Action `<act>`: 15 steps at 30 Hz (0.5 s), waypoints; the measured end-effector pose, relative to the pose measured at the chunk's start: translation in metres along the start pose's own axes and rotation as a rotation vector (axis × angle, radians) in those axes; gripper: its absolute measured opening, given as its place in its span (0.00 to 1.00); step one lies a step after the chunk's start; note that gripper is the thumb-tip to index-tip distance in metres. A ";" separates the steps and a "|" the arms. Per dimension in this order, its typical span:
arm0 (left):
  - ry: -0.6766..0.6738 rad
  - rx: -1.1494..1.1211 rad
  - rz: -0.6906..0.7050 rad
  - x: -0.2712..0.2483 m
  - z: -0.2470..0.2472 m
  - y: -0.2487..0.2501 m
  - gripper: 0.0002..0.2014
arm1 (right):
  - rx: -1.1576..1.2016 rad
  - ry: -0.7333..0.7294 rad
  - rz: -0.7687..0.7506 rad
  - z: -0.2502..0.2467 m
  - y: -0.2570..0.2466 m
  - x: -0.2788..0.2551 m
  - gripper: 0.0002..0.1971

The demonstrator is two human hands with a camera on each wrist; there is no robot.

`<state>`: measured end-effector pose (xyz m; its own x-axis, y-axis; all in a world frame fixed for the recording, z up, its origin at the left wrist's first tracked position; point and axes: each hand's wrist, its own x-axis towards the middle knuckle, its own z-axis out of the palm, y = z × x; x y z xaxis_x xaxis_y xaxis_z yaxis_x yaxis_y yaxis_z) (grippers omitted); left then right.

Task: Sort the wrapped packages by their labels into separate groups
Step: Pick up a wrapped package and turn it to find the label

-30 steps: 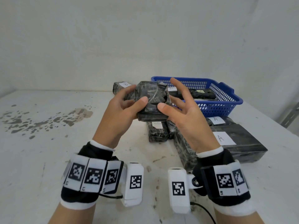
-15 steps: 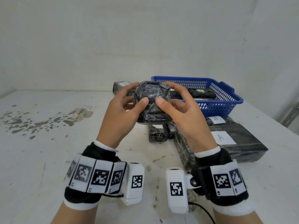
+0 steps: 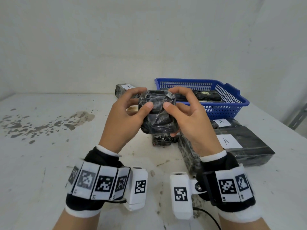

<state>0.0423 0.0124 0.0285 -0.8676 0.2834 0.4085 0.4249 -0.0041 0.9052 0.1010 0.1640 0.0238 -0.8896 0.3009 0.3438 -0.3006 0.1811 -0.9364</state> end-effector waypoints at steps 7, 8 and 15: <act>0.014 -0.023 -0.018 0.000 -0.002 0.001 0.11 | -0.011 0.012 -0.049 0.001 0.004 0.000 0.22; 0.018 -0.029 -0.022 0.000 -0.002 0.001 0.12 | -0.028 0.017 -0.055 0.001 0.005 0.001 0.23; 0.028 -0.037 0.018 -0.001 -0.002 0.002 0.16 | -0.035 0.034 -0.017 0.005 0.009 0.003 0.27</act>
<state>0.0439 0.0100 0.0303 -0.8673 0.2558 0.4270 0.4308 -0.0439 0.9014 0.0937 0.1619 0.0156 -0.8720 0.3289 0.3625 -0.3029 0.2191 -0.9275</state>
